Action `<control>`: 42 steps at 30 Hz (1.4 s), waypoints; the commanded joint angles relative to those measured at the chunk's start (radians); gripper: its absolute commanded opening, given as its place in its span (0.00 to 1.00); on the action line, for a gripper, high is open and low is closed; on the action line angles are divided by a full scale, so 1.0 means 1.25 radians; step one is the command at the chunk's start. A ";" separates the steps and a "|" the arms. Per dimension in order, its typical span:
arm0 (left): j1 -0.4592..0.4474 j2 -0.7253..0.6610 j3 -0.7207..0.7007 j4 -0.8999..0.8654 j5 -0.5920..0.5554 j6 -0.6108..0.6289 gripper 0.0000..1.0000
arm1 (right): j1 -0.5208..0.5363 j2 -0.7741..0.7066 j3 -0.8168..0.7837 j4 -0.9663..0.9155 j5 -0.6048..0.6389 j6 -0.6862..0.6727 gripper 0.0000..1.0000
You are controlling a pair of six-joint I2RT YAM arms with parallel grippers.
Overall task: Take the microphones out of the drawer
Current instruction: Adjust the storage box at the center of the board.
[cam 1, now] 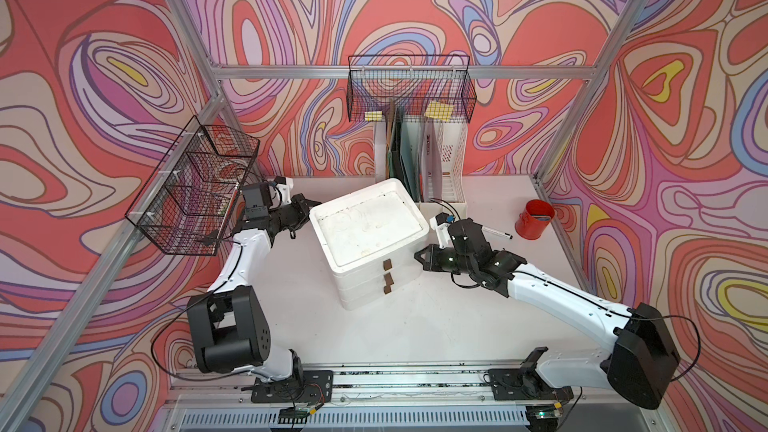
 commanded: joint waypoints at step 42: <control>-0.060 -0.187 0.327 -0.633 -0.325 0.191 0.62 | -0.083 0.019 0.175 -0.045 0.048 -0.081 0.52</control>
